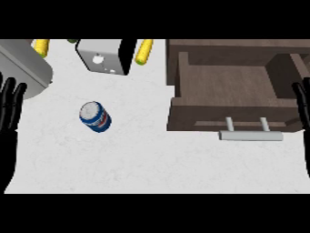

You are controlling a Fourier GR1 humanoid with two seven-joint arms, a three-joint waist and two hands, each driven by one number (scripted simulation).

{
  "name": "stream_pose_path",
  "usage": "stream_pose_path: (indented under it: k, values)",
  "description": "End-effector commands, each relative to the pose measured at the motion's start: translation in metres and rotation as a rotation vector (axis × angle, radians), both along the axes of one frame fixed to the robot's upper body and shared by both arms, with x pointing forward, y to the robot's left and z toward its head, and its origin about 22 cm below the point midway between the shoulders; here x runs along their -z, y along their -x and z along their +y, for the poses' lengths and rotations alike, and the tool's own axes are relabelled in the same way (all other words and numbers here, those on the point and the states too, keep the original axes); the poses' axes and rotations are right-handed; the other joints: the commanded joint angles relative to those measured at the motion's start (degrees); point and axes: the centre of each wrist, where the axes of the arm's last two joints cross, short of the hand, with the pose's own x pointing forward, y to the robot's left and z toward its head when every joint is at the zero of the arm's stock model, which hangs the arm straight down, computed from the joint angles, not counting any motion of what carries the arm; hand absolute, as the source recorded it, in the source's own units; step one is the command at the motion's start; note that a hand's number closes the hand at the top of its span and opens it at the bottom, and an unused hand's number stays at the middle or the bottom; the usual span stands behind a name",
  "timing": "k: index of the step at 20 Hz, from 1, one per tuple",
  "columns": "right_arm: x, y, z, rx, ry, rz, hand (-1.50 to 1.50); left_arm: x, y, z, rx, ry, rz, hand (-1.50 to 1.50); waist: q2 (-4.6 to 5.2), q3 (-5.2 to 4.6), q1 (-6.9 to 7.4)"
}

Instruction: Pick up the can, place it into the drawer and close the drawer

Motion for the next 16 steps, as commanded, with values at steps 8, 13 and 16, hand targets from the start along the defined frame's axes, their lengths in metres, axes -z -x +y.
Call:
stream_pose_path:
  k: [8,13,16]
  values:
    - [0.030,0.001,-0.007,0.167,-0.118,0.282,-1.50,0.025,-0.031,0.022,0.195,-0.041,0.354,-1.50,-0.62,1.02,-1.21]
    - [0.021,0.020,-0.027,0.214,-0.114,0.316,-1.50,0.008,-0.026,0.038,0.219,-0.062,0.385,-1.50,-1.17,1.00,-0.56]
    - [0.021,0.031,-0.025,0.213,-0.103,0.321,-1.50,0.004,-0.023,0.038,0.239,-0.048,0.409,-1.50,-1.17,0.99,-0.51]
